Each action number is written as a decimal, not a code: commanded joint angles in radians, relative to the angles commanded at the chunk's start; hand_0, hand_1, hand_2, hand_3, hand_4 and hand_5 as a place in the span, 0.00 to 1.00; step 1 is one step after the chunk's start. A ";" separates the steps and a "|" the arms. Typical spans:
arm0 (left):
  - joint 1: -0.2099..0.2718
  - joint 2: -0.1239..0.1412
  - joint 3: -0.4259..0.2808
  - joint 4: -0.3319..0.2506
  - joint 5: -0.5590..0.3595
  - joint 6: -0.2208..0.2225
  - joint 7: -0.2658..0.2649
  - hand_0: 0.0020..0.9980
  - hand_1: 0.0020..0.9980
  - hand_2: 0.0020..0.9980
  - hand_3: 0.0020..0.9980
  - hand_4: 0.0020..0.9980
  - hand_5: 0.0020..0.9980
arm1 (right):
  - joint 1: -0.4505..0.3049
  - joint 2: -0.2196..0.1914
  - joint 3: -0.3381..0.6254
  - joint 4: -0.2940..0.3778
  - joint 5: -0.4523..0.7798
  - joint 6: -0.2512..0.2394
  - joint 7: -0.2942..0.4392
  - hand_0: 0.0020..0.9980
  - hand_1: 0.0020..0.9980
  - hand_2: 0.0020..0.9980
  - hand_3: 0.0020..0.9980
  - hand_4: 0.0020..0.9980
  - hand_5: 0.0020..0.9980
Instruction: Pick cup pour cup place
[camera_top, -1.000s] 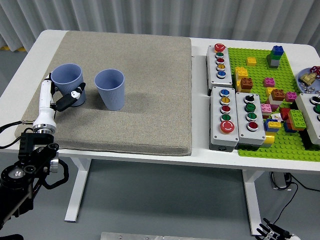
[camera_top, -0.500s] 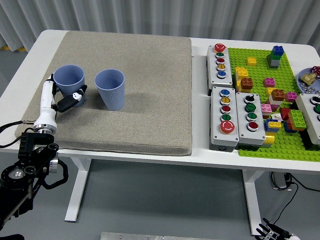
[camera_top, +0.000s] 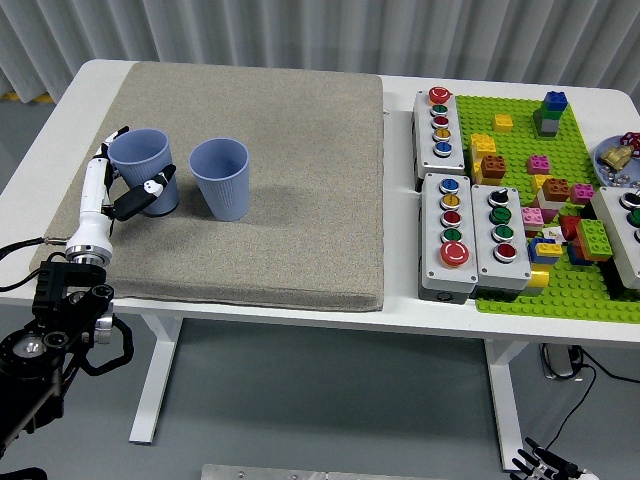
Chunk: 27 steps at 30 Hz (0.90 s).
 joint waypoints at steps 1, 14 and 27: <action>0.001 0.000 -0.001 -0.001 0.000 0.000 0.000 0.73 0.81 0.99 0.95 0.91 0.34 | 0.000 0.000 0.000 0.000 0.000 0.000 0.000 0.77 0.70 0.73 0.62 0.23 0.15; 0.023 0.014 -0.010 -0.041 0.015 -0.006 0.006 0.74 0.83 0.99 0.96 0.92 0.36 | 0.003 -0.001 -0.004 0.000 0.005 -0.002 0.002 0.77 0.70 0.73 0.62 0.23 0.15; 0.096 0.083 -0.021 -0.155 0.004 -0.012 0.017 0.75 0.83 1.00 0.97 0.95 0.39 | 0.001 -0.004 0.001 0.000 -0.003 -0.004 0.003 0.77 0.70 0.73 0.62 0.23 0.15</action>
